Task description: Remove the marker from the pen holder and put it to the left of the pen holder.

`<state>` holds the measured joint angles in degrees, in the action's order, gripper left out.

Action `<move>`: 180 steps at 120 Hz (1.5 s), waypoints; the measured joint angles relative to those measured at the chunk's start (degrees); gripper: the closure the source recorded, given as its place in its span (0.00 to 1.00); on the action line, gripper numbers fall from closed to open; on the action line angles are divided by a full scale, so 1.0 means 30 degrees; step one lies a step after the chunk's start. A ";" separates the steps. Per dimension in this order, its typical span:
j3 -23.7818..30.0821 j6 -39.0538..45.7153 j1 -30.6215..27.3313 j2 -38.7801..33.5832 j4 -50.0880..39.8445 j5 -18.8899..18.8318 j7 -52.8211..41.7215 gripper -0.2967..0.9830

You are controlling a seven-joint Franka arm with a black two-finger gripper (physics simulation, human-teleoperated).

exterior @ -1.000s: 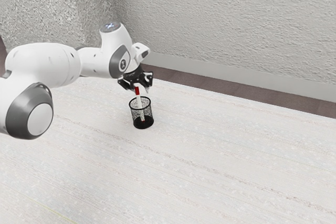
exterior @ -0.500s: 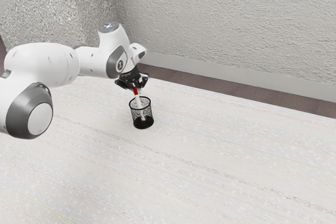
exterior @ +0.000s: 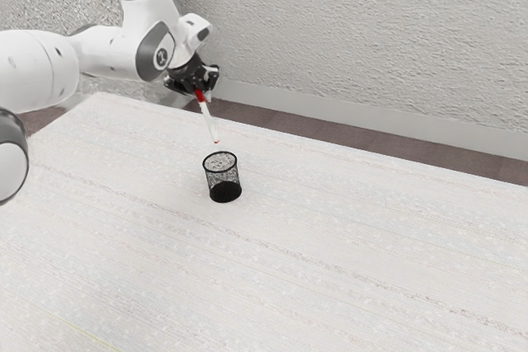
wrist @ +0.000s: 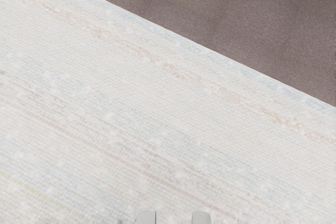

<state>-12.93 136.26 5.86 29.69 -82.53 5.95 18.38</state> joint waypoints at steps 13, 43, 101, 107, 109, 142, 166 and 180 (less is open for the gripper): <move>-0.0167 -0.0373 0.0000 -0.2671 -0.2154 -0.0409 0.0138 0.82; -0.1093 -0.4142 -0.0298 -0.4633 -0.4515 -0.3201 0.0859 0.82; -0.1303 -1.2921 -0.0821 -0.1106 -0.4152 -0.5024 0.3741 0.82; -0.1303 -1.3151 -0.0863 -0.1062 -0.4174 -0.5018 0.3942 0.80; -0.1304 -1.3213 -0.0880 -0.1054 -0.4180 -0.5000 0.4005 0.78; -0.1341 -1.3121 -0.0956 -0.1159 -0.4277 -0.4665 0.4782 0.46; -0.0956 -1.2769 -0.0998 -0.4205 -0.3952 -0.4536 0.5138 0.33; 0.1056 -1.2375 -0.1655 -0.6386 -0.2721 -0.2827 0.4826 0.29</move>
<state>-9.77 99.14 0.90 10.53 -90.70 -2.53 32.86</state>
